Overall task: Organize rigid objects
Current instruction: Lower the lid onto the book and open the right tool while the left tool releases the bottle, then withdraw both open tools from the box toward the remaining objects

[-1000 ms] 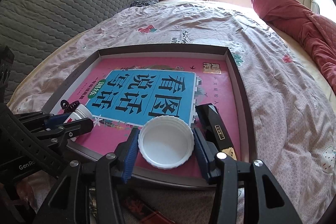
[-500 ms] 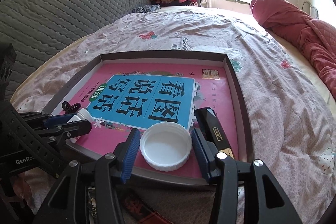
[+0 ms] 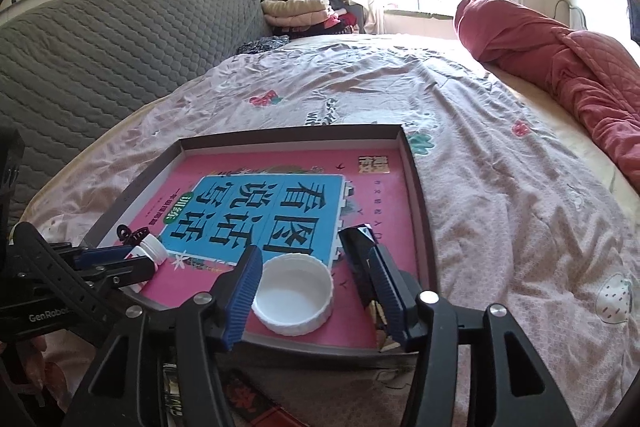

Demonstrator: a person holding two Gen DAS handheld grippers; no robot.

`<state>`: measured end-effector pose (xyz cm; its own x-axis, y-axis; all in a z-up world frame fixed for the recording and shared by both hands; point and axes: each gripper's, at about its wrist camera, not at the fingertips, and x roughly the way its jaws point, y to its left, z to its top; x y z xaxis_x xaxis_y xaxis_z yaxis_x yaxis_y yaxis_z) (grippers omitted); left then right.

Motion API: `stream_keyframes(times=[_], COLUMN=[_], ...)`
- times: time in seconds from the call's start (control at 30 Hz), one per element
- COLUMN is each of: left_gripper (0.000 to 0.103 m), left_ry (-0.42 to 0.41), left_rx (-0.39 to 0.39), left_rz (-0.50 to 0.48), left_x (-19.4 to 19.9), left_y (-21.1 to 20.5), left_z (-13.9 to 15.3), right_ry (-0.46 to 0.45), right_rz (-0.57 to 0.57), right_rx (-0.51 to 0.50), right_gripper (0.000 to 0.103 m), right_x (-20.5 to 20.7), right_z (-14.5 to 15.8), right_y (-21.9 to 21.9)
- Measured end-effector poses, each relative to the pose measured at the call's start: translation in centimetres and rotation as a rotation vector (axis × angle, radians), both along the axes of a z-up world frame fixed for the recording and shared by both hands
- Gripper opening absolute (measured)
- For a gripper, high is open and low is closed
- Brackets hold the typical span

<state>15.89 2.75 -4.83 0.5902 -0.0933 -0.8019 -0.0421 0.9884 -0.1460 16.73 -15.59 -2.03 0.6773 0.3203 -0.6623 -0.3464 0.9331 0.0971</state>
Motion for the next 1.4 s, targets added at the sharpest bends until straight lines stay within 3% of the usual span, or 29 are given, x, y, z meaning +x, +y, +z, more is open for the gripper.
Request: stream_keyframes(times=[0.13,0.57,0.9,1.4], left_gripper=[0.039,0.047,0.061,0.068], left_ry=[-0.006,-0.014,-0.054,-0.107], left_rx=[-0.007,0.003,0.004,0.007], left_rz=[0.01,0.027,0.058,0.098], left_x=[-0.3,-1.0,-2.4,-5.1], left_y=[0.3,0.5,1.2,2.2], left_z=[0.4,1.2,3.1,5.8], right_ry=[-0.004,-0.038,-0.084,-0.148], right_rz=[0.001,0.008,0.01,-0.026], right_rx=[0.006,-0.002,-0.006,0.008], right_gripper=[0.057,0.057,0.062,0.062], right_x=[-0.2,-1.3,-2.6,-5.1], right_z=[0.1,0.7,1.6,3.5], right_y=[-0.1,-0.4,-0.7,-1.7])
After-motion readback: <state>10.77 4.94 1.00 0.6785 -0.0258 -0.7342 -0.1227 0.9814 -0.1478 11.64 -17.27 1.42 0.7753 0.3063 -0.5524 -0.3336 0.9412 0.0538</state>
